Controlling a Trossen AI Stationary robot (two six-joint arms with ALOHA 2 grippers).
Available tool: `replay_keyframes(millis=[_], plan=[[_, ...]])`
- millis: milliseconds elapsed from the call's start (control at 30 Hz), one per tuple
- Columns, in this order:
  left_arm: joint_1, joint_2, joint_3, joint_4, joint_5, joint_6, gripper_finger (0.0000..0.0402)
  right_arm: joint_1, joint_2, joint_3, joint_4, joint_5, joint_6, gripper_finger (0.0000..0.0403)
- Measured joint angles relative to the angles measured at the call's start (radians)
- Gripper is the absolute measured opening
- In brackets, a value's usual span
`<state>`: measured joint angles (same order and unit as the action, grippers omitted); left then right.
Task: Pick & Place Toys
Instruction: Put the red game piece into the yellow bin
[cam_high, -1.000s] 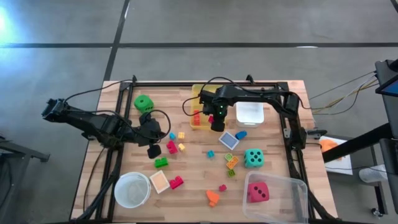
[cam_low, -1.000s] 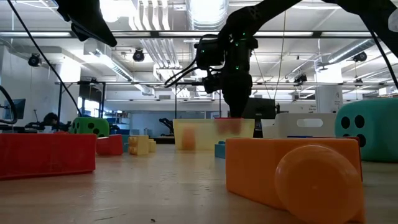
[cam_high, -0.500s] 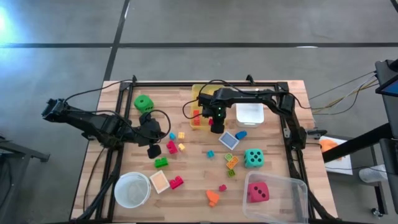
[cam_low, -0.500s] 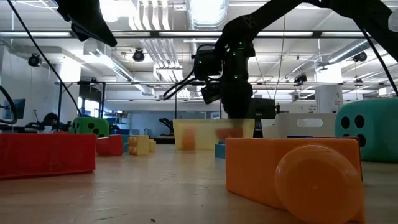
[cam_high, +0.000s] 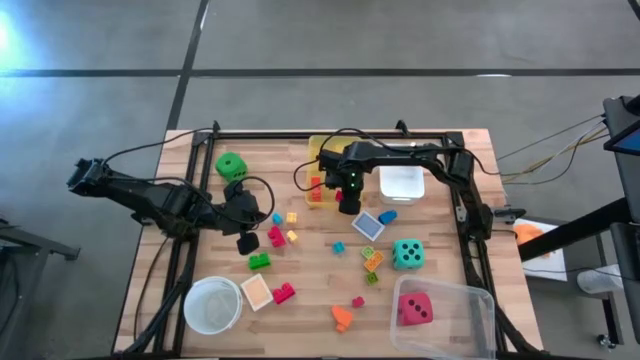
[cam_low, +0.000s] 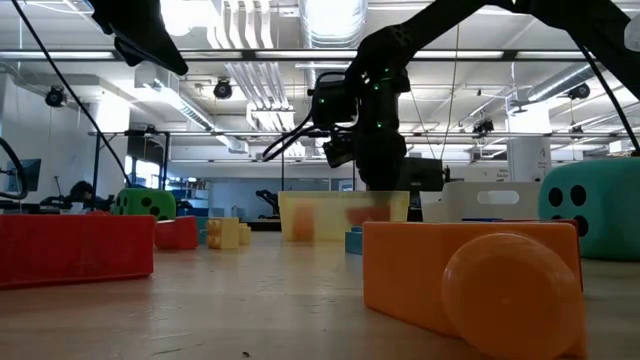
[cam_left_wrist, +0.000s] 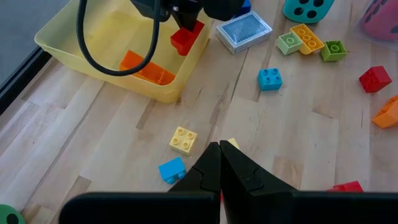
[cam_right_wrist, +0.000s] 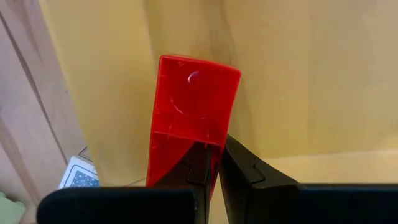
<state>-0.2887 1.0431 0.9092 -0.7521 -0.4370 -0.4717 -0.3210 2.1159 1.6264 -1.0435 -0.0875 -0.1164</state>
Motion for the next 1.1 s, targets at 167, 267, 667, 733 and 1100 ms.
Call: replay_keyframes(millis=[167,267,667,733,1100], plan=[[0.0,0.0,0.0,0.0,0.0,0.0,0.0,0.0,0.0,0.0,0.0,-0.006,0.009,0.0015],[0.0,0.0,0.0,0.0,0.0,0.0,0.0,0.0,0.0,0.0,0.0,-0.016,0.024,0.0015],[0.0,0.0,0.0,0.0,0.0,0.0,0.0,0.0,0.0,0.0,-0.002,-0.016,0.026,0.0054],[0.0,0.0,0.0,0.0,0.0,0.0,0.0,0.0,0.0,0.0,-0.002,-0.016,0.027,0.008],[0.0,0.0,0.0,0.0,0.0,0.0,0.0,0.0,0.0,0.0,-0.007,-0.016,0.002,0.0196]])
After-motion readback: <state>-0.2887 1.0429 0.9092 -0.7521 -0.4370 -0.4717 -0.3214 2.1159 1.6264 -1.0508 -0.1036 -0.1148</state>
